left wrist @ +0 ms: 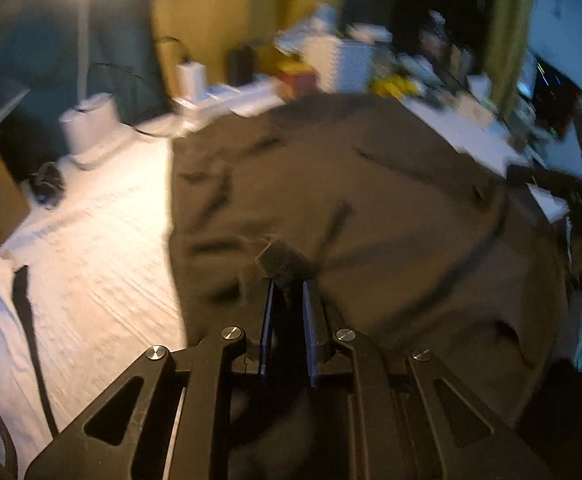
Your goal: Fold small clothes
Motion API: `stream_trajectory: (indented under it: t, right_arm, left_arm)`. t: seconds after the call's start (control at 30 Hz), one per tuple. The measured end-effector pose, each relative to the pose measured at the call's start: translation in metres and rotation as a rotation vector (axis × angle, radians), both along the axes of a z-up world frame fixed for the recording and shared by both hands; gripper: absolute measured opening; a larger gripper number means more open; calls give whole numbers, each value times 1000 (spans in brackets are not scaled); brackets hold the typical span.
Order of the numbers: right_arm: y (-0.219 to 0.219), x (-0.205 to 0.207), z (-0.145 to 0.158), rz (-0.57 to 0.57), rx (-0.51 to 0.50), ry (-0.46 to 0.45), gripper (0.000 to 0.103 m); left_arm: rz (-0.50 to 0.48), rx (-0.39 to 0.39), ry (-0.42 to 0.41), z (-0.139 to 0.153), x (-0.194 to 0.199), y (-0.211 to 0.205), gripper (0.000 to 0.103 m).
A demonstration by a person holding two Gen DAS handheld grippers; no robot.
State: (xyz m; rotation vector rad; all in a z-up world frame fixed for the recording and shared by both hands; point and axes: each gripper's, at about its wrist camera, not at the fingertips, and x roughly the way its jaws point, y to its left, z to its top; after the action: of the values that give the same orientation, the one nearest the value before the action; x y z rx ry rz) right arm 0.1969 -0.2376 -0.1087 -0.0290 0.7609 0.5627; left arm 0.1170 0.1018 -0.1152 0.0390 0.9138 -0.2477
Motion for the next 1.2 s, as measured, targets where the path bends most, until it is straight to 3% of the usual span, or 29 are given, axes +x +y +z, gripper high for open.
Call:
stream_trajectory:
  t: [0.17, 0.27, 0.37, 0.4, 0.5, 0.7, 0.87, 1.0, 1.07, 1.1, 1.13, 1.2]
  right_arm:
    - [-4, 0, -2, -5, 9, 2, 51]
    - [-8, 0, -3, -7, 17, 2, 51]
    - [-12, 0, -3, -8, 28, 0, 51]
    - [-14, 1, -2, -8, 33, -2, 51]
    - [-19, 2, -2, -11, 43, -5, 51]
    - [-34, 7, -3, -35, 61, -4, 51]
    - [-47, 14, -5, -62, 80, -1, 51]
    - [-55, 19, -8, -76, 90, 3, 51]
    - [-57, 21, -10, -81, 93, 9, 51]
    - [-58, 21, -10, -82, 94, 10, 51]
    - [-58, 22, -11, -84, 95, 13, 51]
    - [-58, 24, -12, -83, 97, 16, 51]
  left_arm:
    - [-85, 73, 100, -15, -11, -17, 13]
    - [-71, 70, 80, -1, -12, -15, 13]
    - [-38, 75, 11, 22, -5, -13, 15]
    - [-33, 72, -4, 27, -2, -13, 21]
    - [-22, 46, -36, 36, 14, -14, 59]
    - [-37, 51, -2, 23, 65, -23, 61]
    - [-66, 84, 104, -5, 103, -27, 61]
    - [-90, 96, 168, -23, 117, -32, 57]
    - [-121, 94, 167, -23, 115, -38, 41]
    - [-133, 92, 168, -22, 114, -41, 21]
    - [-153, 97, 170, -21, 112, -46, 11]
    - [-156, 143, 150, -19, 110, -53, 6]
